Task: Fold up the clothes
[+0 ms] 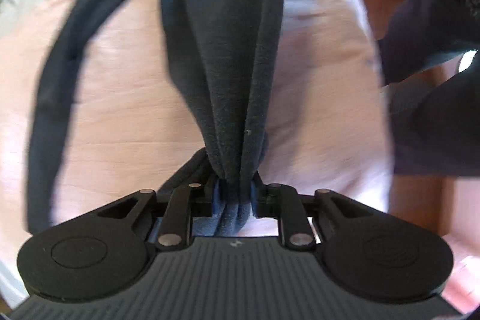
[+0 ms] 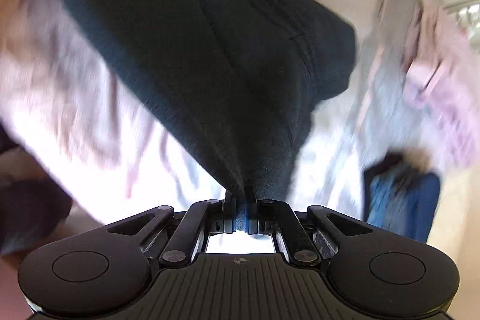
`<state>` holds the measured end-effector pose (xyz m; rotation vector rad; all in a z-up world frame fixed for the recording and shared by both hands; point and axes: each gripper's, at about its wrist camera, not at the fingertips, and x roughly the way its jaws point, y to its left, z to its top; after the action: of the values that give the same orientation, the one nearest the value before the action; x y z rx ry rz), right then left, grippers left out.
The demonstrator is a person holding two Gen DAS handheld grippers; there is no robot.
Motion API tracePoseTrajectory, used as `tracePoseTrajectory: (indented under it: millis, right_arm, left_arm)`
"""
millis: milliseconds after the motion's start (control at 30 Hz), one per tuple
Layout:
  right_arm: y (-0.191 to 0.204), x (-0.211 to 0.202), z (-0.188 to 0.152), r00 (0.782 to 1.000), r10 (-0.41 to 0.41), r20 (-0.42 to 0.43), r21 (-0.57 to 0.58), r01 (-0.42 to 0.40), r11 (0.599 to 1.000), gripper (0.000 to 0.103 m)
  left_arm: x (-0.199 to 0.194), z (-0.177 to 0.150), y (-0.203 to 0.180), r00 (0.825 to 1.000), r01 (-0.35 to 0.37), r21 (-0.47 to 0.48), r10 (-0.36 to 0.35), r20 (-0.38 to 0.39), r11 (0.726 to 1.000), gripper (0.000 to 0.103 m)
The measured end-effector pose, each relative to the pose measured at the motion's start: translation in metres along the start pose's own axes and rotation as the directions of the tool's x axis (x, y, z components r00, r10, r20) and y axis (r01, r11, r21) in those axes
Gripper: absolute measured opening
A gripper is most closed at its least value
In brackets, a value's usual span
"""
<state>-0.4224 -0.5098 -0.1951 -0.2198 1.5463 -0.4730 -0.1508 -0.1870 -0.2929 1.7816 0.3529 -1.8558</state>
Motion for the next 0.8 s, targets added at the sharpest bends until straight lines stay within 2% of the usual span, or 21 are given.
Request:
tracePoseTrajectory:
  millis: [100, 200, 233, 267, 333, 367, 467, 567, 600, 633, 667, 700, 800]
  right_arm:
    - [0.015, 0.011, -0.017, 0.999, 0.037, -0.003, -0.015, -0.037, 0.999, 0.003]
    - [0.030, 0.018, -0.022, 0.999, 0.039, -0.022, -0.034, -0.039, 0.999, 0.008]
    - [0.033, 0.018, -0.021, 0.999, 0.042, -0.033, -0.031, -0.043, 0.999, 0.013]
    - [0.036, 0.018, -0.021, 0.998, 0.046, -0.039, -0.025, -0.047, 0.999, 0.026]
    - [0.041, 0.012, -0.019, 0.998, 0.057, -0.032, -0.006, -0.057, 0.998, 0.041]
    - [0.043, 0.008, -0.013, 0.998, 0.059, -0.024, -0.003, -0.059, 0.998, 0.044]
    - [0.060, -0.003, 0.005, 0.998, 0.062, 0.005, -0.015, -0.062, 0.998, 0.045]
    - [0.082, -0.012, 0.028, 0.997, 0.070, 0.024, -0.030, -0.069, 0.997, 0.045]
    - [0.088, -0.013, 0.035, 0.997, 0.073, 0.027, -0.039, -0.072, 0.997, 0.045]
    - [0.094, -0.014, 0.042, 0.997, 0.076, 0.031, -0.049, -0.075, 0.996, 0.045]
    - [0.100, -0.015, 0.050, 0.996, 0.078, 0.034, -0.059, -0.075, 0.995, 0.045]
    - [0.105, -0.017, 0.056, 0.996, 0.079, 0.038, -0.069, -0.076, 0.995, 0.045]
    - [0.112, -0.027, 0.073, 0.995, 0.081, 0.056, -0.078, -0.076, 0.994, 0.045]
  left_arm:
    - [0.010, -0.007, -0.029, 0.999, -0.033, -0.037, 0.031, -0.038, 0.999, 0.036]
    - [-0.004, -0.024, -0.030, 0.998, -0.058, -0.110, 0.054, -0.034, 0.992, 0.044]
    - [-0.011, -0.033, -0.026, 0.997, -0.069, -0.151, 0.065, -0.032, 0.986, 0.046]
    - [-0.017, -0.042, -0.017, 0.996, -0.089, -0.196, 0.082, -0.039, 0.977, 0.052]
    - [-0.026, -0.066, 0.000, 0.990, -0.138, -0.273, 0.129, -0.053, 0.952, 0.059]
    - [-0.028, -0.079, 0.010, 0.986, -0.169, -0.300, 0.158, -0.063, 0.939, 0.064]
    - [-0.015, -0.112, 0.035, 0.951, -0.306, -0.240, 0.282, -0.127, 0.921, 0.067]
    - [0.018, -0.122, 0.047, 0.935, -0.345, -0.062, 0.337, -0.108, 0.937, 0.067]
    - [0.030, -0.124, 0.051, 0.931, -0.354, -0.001, 0.352, -0.096, 0.935, 0.065]
    - [0.041, -0.126, 0.055, 0.929, -0.357, 0.054, 0.360, -0.085, 0.933, 0.059]
    - [0.050, -0.128, 0.059, 0.941, -0.322, 0.071, 0.328, -0.088, 0.944, 0.029]
    - [0.054, -0.129, 0.066, 0.954, -0.277, 0.062, 0.282, -0.107, 0.959, 0.006]
    - [0.028, -0.137, 0.080, 0.971, -0.212, -0.070, 0.202, -0.129, 0.975, 0.006]
